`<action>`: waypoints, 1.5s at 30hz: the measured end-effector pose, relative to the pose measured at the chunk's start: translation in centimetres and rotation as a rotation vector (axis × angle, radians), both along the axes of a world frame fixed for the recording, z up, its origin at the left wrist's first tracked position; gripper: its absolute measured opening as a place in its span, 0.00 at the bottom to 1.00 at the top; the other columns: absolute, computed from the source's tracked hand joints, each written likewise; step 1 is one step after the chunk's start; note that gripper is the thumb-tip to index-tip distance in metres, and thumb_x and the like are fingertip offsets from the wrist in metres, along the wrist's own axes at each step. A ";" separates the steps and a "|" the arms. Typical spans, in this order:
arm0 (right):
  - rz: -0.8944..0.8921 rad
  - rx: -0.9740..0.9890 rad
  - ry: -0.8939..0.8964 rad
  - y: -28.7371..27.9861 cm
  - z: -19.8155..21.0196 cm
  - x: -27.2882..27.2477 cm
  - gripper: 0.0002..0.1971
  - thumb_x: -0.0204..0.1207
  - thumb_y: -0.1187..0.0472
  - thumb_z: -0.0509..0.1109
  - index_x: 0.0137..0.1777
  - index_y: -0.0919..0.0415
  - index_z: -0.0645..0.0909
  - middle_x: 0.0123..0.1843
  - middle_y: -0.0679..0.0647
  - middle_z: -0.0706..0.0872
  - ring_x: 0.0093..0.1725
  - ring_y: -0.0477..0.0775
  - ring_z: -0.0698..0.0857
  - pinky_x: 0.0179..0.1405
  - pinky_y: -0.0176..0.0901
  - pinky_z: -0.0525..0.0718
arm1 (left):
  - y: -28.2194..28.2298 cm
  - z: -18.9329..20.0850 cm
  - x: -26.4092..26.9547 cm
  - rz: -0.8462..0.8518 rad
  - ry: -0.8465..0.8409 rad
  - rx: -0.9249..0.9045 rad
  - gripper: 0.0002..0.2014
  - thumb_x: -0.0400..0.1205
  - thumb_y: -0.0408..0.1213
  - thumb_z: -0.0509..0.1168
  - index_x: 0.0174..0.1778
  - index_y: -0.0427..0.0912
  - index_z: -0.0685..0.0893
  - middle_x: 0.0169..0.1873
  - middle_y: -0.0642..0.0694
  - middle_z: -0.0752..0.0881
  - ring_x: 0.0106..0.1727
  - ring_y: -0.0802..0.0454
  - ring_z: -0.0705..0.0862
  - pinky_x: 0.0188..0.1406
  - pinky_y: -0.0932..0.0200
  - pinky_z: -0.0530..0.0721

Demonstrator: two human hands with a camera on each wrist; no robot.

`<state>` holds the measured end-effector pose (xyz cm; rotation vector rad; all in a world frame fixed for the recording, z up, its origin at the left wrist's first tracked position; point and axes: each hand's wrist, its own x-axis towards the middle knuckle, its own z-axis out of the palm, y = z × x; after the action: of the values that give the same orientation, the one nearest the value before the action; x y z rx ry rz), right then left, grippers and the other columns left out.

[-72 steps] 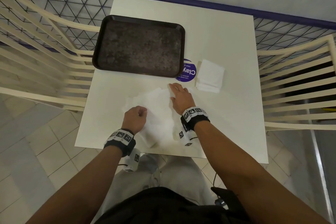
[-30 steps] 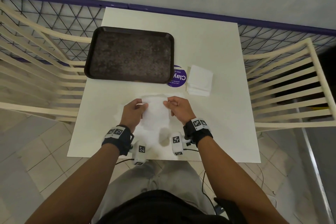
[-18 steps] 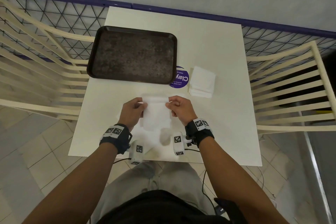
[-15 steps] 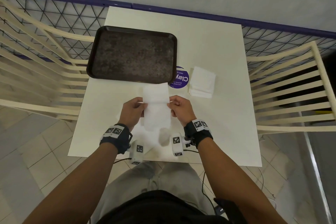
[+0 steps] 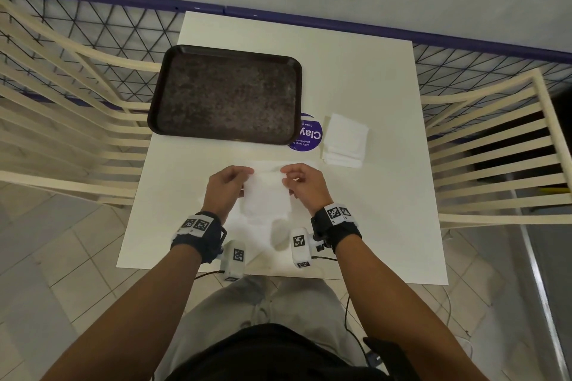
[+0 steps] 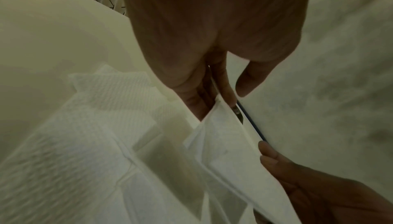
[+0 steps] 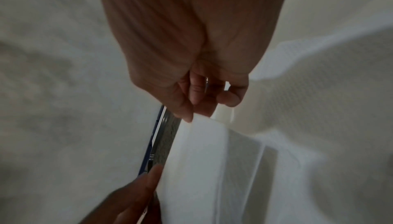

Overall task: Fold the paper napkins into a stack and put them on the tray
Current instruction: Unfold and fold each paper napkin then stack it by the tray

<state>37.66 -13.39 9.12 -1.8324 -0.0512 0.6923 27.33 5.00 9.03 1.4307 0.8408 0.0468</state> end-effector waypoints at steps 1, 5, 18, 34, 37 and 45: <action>-0.008 0.012 -0.014 0.0 0.0 -0.1 0.12 0.75 0.70 0.75 0.56 0.58 0.88 0.41 0.53 0.88 0.35 0.50 0.85 0.32 0.34 0.81 | 0.0 -0.3 0.0 -0.008 0.001 0.041 0.06 0.84 0.38 0.72 0.52 0.47 0.94 0.49 0.45 0.94 0.56 0.39 0.91 0.59 0.38 0.92; -0.017 0.012 -0.055 0.3 -0.1 0.0 0.14 0.75 0.68 0.76 0.59 0.54 0.87 0.38 0.51 0.88 0.35 0.49 0.85 0.36 0.38 0.84 | -0.1 -0.7 0.2 -0.037 0.046 0.139 0.06 0.83 0.40 0.76 0.54 0.45 0.93 0.45 0.44 0.94 0.51 0.40 0.92 0.56 0.40 0.93; 0.283 -0.291 -0.143 -0.6 0.2 0.2 0.10 0.80 0.55 0.75 0.54 0.61 0.86 0.46 0.50 0.87 0.49 0.51 0.84 0.52 0.38 0.76 | -0.9 -0.3 1.0 -0.060 -0.063 0.393 0.05 0.89 0.44 0.67 0.51 0.53 0.88 0.44 0.53 0.90 0.44 0.52 0.86 0.38 0.63 0.84; -0.253 -0.469 -0.205 -8.9 -0.3 15.9 0.12 0.78 0.56 0.77 0.58 0.61 0.88 0.56 0.57 0.92 0.56 0.55 0.89 0.51 0.32 0.75 | -0.6 -2.0 0.4 -0.170 0.174 0.303 0.10 0.91 0.43 0.61 0.57 0.45 0.87 0.39 0.49 0.93 0.32 0.45 0.89 0.37 0.59 0.80; -0.234 -0.533 -0.195 -9.5 -1.0 16.5 0.12 0.79 0.57 0.77 0.58 0.61 0.88 0.57 0.58 0.91 0.59 0.58 0.88 0.52 0.32 0.73 | -0.3 -2.1 0.4 -0.162 0.189 0.301 0.10 0.91 0.43 0.61 0.57 0.45 0.87 0.40 0.49 0.93 0.31 0.47 0.89 0.36 0.59 0.79; -0.264 -0.557 -0.213 -9.6 -2.4 16.4 0.11 0.78 0.56 0.77 0.55 0.61 0.86 0.49 0.56 0.91 0.57 0.60 0.88 0.51 0.36 0.75 | -0.1 -2.4 0.7 -0.150 0.216 0.291 0.10 0.91 0.43 0.62 0.56 0.45 0.87 0.39 0.48 0.93 0.31 0.48 0.89 0.31 0.62 0.77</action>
<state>54.05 -22.97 6.77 -2.3857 0.2640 0.3372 28.07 4.88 6.63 1.7926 0.9269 -0.1050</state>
